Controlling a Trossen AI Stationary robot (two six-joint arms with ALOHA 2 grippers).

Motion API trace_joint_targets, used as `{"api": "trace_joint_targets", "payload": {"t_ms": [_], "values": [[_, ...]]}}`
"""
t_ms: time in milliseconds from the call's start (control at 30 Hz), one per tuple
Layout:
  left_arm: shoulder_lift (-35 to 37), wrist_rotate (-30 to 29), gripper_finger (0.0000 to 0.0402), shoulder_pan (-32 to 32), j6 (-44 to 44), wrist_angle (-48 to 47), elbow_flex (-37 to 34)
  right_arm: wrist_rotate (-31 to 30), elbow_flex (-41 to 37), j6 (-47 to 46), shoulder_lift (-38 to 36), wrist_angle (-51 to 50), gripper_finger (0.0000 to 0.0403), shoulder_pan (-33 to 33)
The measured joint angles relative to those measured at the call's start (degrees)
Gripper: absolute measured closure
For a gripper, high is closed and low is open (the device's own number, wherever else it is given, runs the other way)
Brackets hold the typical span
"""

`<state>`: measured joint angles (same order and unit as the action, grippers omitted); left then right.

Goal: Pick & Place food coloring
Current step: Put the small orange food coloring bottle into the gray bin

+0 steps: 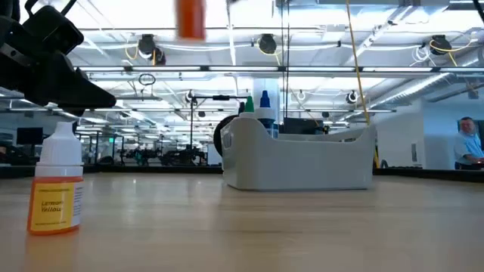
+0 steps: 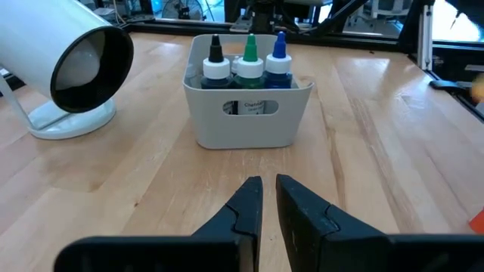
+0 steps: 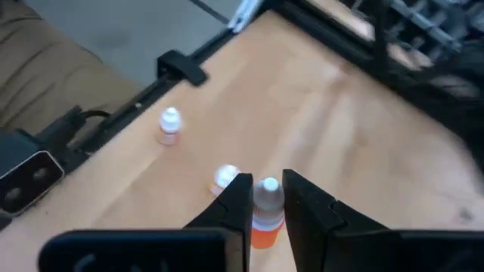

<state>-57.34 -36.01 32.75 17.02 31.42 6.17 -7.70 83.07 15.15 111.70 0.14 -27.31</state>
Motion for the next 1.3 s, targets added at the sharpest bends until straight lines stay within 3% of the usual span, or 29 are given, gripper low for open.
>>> {"api": "trace_joint_targets", "payload": {"t_ms": [100, 233, 533, 667, 900, 1300], "values": [[0.0, 0.0, 0.0353, 0.0, 0.0, 0.0, 0.0, -1.3, -0.4, 1.2, -6.2, -6.8, 0.0355, 0.5], [0.0, 0.0, 0.0353, 0.0, 0.0, -0.1, 0.0, -1.3, -5.5, 2.1, -14.8, -8.6, 0.0355, 1.8], [0.0, 0.0, 0.0353, 0.0, -0.1, -0.4, 0.0, -1.7, -26.5, -2.7, -38.9, -7.1, 0.0356, 11.4], [0.0, 0.0, 0.0353, 0.0, -0.4, -0.4, 0.0, -1.5, -36.6, -7.3, -45.3, 0.4, 0.0357, 17.1], [0.0, 0.0, 0.0353, 0.0, -0.4, -0.4, 0.0, -1.2, -46.6, -11.6, -40.4, 8.8, 0.0357, 22.6], [0.0, 0.0, 0.0353, 0.0, -0.8, -0.4, 0.0, -1.1, -46.8, -13.3, -22.9, 24.7, 0.0357, 21.3]]}}
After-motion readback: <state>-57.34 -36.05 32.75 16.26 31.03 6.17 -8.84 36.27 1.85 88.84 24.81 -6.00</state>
